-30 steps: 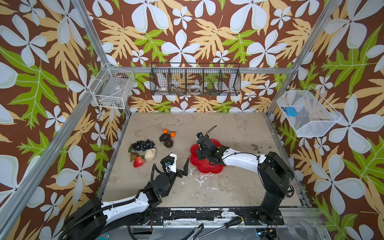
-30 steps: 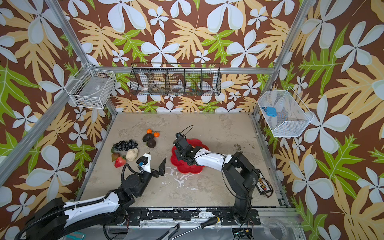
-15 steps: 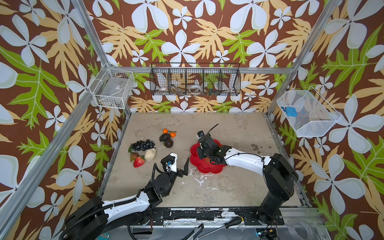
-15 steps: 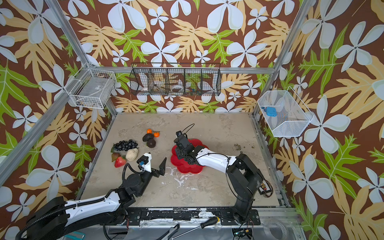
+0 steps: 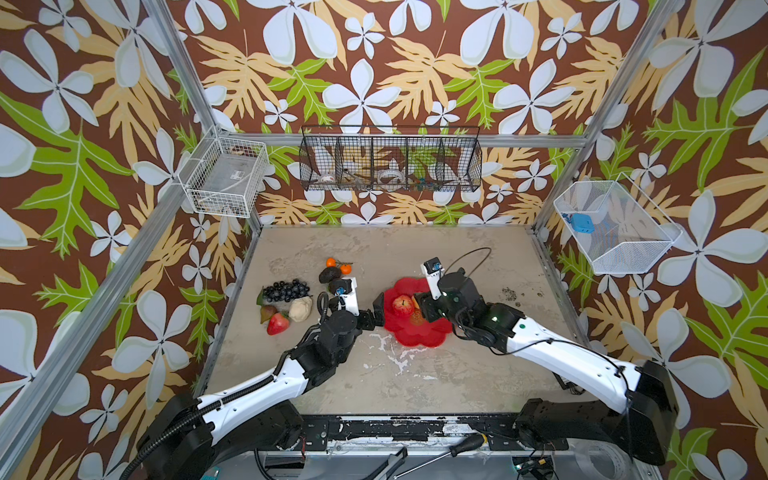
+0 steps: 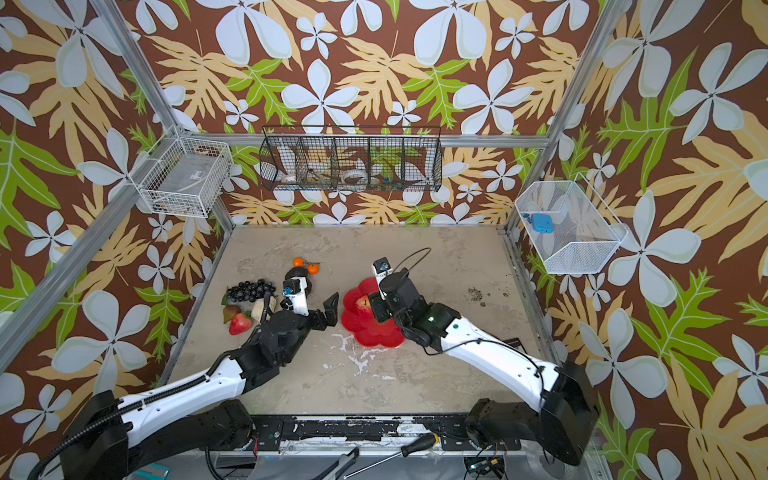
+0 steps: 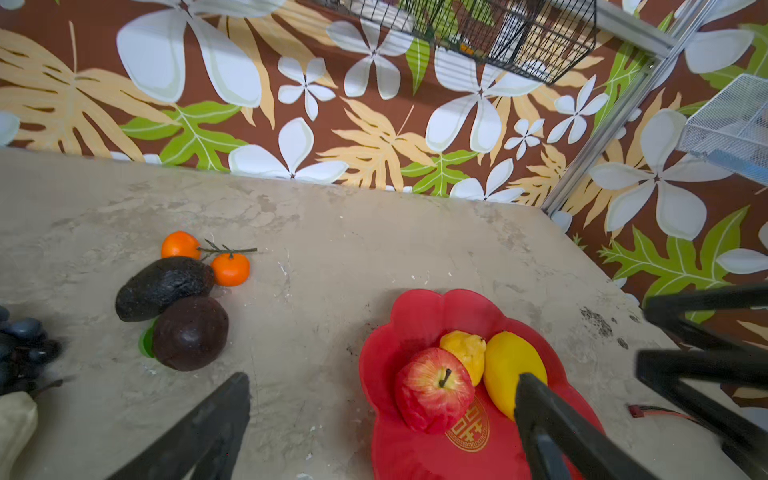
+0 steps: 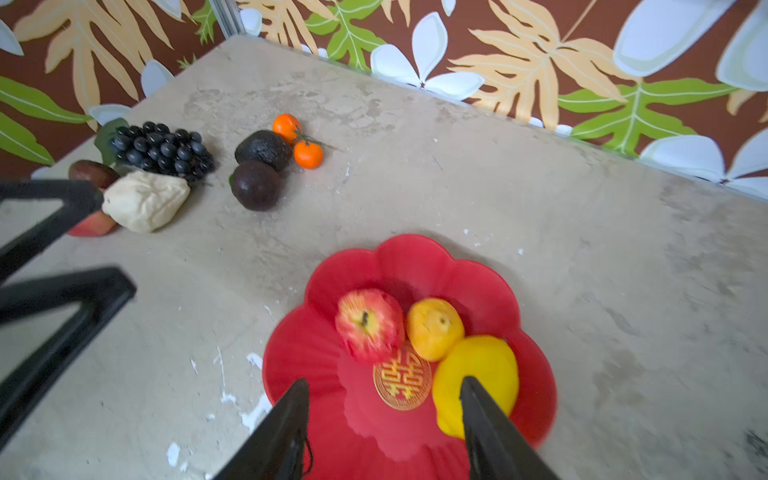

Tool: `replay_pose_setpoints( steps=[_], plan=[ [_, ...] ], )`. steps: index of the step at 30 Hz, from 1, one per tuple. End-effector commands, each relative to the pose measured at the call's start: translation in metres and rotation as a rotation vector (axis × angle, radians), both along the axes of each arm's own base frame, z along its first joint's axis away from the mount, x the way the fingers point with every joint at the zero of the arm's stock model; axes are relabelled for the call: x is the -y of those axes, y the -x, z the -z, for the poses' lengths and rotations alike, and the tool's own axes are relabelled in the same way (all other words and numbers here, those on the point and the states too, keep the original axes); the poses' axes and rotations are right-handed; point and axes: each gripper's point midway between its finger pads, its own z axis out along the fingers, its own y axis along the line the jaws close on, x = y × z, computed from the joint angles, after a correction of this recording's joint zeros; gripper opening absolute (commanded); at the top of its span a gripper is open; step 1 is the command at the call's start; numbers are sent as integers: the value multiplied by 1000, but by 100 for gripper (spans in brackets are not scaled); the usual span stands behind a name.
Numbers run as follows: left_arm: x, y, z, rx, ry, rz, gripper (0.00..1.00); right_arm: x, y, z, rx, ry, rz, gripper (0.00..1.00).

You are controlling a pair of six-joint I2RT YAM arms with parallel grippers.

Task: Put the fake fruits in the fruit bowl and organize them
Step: 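Move the left gripper over the dark mangosteen while the right gripper withdraws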

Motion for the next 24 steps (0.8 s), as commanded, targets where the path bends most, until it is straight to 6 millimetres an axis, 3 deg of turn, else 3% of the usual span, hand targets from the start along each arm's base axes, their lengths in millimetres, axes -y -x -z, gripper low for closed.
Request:
replay_pose_setpoints(
  steps=[1, 9, 16, 24],
  plan=[
    [-18, -4, 30, -154, -80, -109, 100, 27, 5, -2, 73, -45, 98, 65],
    [-45, -47, 60, -356, -12, -244, 100, 66, 26, 17, 134, -166, 203, 71],
    [-65, -82, 101, -520, -13, -325, 98, 77, 36, 22, 189, -213, 198, 72],
    [-81, -106, 123, -584, -129, -455, 100, 84, 38, 39, 196, -220, 221, 72]
  ],
)
